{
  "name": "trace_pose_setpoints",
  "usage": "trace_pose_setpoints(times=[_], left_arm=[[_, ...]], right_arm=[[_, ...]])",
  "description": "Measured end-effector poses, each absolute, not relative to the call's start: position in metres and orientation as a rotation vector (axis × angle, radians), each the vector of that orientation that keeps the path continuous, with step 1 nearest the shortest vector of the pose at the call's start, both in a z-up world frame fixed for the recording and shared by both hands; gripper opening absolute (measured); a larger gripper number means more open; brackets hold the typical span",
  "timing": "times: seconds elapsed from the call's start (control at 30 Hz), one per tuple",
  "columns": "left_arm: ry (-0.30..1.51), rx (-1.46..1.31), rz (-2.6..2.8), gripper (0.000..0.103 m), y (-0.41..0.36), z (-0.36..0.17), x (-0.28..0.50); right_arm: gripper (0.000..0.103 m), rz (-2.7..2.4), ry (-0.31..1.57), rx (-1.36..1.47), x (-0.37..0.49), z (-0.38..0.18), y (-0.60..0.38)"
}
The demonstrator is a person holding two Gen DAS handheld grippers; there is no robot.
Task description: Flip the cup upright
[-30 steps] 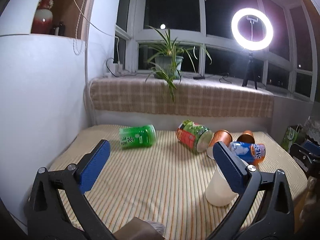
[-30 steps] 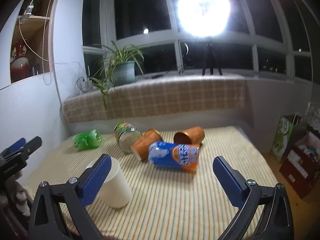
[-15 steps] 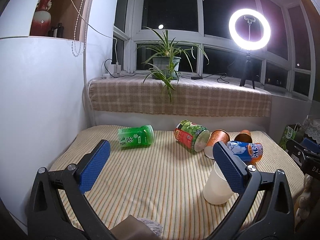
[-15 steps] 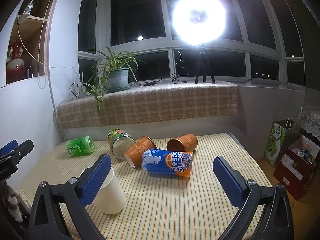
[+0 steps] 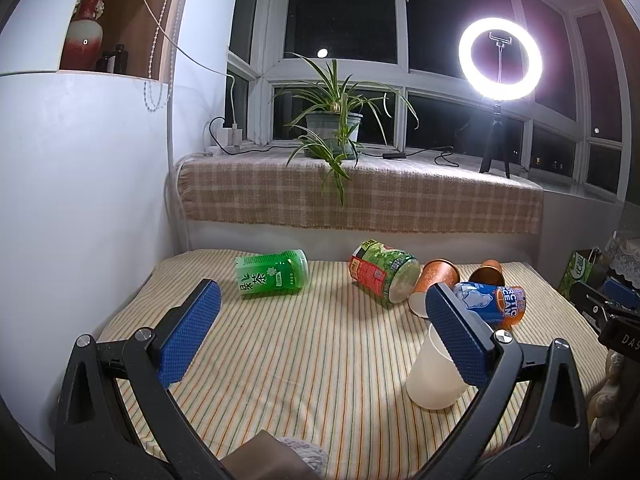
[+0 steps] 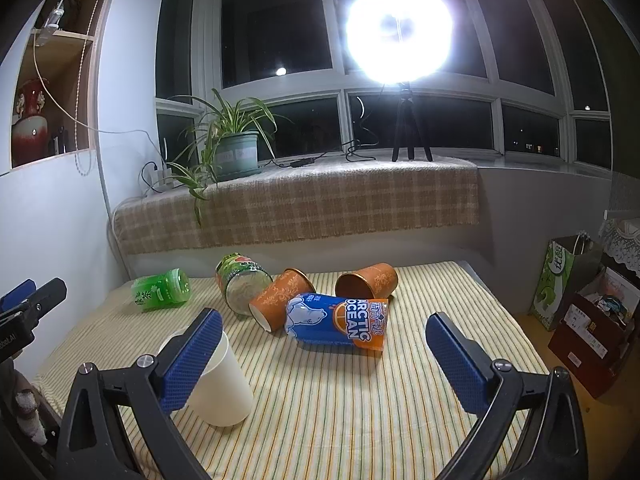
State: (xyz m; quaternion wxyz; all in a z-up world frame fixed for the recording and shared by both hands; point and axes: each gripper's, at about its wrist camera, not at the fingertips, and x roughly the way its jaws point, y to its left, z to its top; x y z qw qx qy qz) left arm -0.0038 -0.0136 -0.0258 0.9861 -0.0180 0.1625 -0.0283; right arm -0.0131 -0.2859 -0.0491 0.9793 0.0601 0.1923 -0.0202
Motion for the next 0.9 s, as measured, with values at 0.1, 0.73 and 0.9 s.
trace_pose_setpoints(times=[0.1,0.73,0.9], left_arm=[[0.326,-0.035,-0.056,0.103,-0.014,-0.026,-0.004],[0.324,-0.039,-0.049,0.103,-0.011,-0.027,-0.002],[0.324,-0.038,-0.048,0.103,-0.009,-0.027,-0.001]], right_arm=[[0.103,-0.04,0.394,0.122,-0.012,-0.051,-0.286],[0.103,-0.019,0.434,0.14,-0.004,-0.056,-0.289],[0.103,-0.012,0.446,0.146,-0.001,-0.058,-0.29]])
